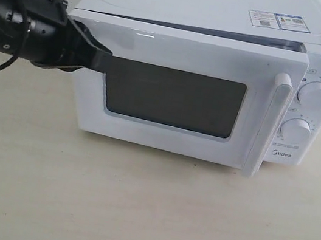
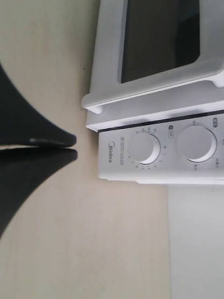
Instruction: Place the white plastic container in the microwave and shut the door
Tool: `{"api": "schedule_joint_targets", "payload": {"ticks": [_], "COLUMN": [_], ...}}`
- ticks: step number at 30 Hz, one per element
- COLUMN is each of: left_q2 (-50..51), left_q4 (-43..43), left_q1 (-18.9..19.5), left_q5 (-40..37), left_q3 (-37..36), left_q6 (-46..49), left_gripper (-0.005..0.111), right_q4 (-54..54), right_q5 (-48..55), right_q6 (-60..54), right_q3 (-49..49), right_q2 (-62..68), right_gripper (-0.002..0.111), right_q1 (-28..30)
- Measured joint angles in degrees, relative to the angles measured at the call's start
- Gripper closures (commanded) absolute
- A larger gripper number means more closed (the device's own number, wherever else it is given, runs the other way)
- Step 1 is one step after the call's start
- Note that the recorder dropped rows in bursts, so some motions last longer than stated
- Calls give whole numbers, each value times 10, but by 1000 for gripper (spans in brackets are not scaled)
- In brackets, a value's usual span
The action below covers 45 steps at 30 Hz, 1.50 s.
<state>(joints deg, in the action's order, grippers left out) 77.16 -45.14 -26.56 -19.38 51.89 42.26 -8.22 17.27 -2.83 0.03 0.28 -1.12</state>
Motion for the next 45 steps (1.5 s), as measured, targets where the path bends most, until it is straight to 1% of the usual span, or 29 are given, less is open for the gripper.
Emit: {"api": "schedule_joint_targets", "payload": {"ticks": [4,10,12,14,18,22,25,30,33,39,41,43,44,45], "left_q2": [-54,-147,-178,-202,-229,-230,-230,-230,-230,-230,-230,-230,-230,-230], "left_q4": [0,0,0,0,0,0,0,0,0,0,0,0,0,0], "left_q1": [0,0,0,0,0,0,0,0,0,0,0,0,0,0], "left_q5": [2,17,33,46,69,93,109,113,113,113,113,113,113,113], "left_q3": [-53,-142,-167,-182,-188,-188,-188,-188,-188,-188,-188,-188,-188,-188], "left_q6": [0,-1,-1,-1,-2,-2,-2,-2,-2,-2,-2,-2,-2,-2], "left_gripper": [102,102,102,102,102,102,102,102,102,102,102,102,102,102], "right_q4": [-1,-1,-1,-1,-1,-8,-20,-34,-67,-132,-158,-209,-243,-282], "right_q5": [-33,-128,-136,-118,-73,-29,-17,-44,-66,-68,-59,-38,-26,-6], "right_q6": [0,0,0,1,-23,-52,-56,-57,-56,-56,-79,-132,-164,-219], "right_q3": [0,0,-1,-19,-105,-202,-246,-268,-270,-273,-273,-279,-283,-293], "right_q2": [0,0,0,0,13,81,132,169,169,184,206,244,262,291], "right_gripper": [108,108,108,108,108,108,108,108,108,108,108,108,108,108], "right_q1": [0,0,0,0,0,0,0,0,0,0,0,-1,-2,-6]}}
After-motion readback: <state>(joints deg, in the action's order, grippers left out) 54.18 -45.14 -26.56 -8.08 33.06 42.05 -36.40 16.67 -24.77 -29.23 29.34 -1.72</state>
